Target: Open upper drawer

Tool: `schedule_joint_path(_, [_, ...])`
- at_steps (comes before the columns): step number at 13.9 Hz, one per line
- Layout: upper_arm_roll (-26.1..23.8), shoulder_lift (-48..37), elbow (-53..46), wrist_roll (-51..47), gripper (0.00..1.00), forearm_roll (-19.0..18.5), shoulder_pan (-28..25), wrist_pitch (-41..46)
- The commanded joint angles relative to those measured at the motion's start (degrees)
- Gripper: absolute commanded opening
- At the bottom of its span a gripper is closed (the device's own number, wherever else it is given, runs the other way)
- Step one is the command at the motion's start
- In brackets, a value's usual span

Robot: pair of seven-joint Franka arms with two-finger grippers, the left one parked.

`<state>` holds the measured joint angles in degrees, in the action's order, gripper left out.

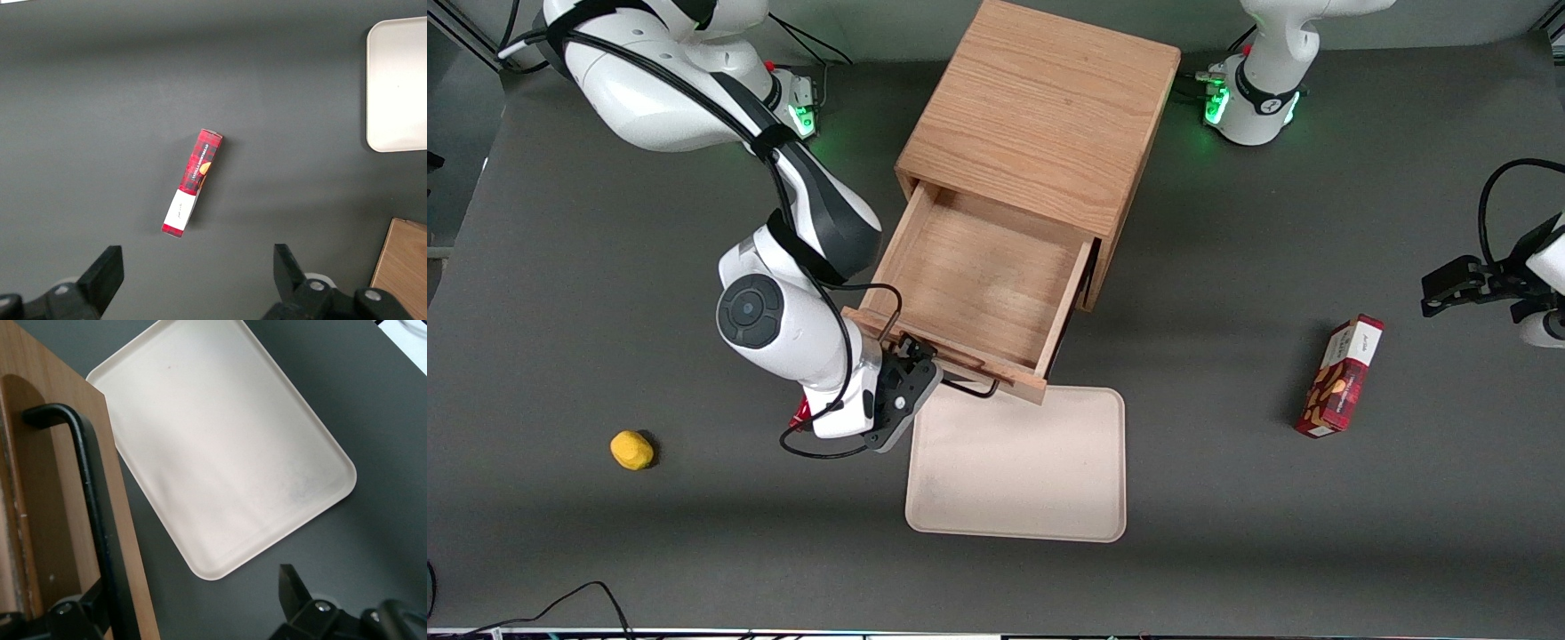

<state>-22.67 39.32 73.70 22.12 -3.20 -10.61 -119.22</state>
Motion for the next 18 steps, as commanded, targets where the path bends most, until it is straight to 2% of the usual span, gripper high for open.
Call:
schedule_joint_path(1, [0.8, 1.1, -2.4, 1.8, 1.00, 2.0, -0.2, 0.1])
schedule_joint_path(6, [0.5, -0.1, -3.9, 2.0, 1.00, 8.1, -0.2, 2.8])
schedule_joint_path(10, [0.5, -1.7, -7.3, 2.4, 1.00, 8.3, 0.0, 8.7])
schedule_joint_path(13, [0.9, -8.4, -5.3, 1.3, 1.00, 8.6, 3.4, 9.1])
schedule_joint_path(14, [2.1, -11.7, -2.8, 0.0, 1.00, 8.8, 5.7, 10.8])
schedule_joint_path(16, [7.7, -17.6, 0.4, -3.8, 1.00, 14.0, 8.4, 17.0])
schedule_joint_path(18, [13.0, -22.9, 4.1, -7.6, 1.00, 14.8, 10.9, 22.4])
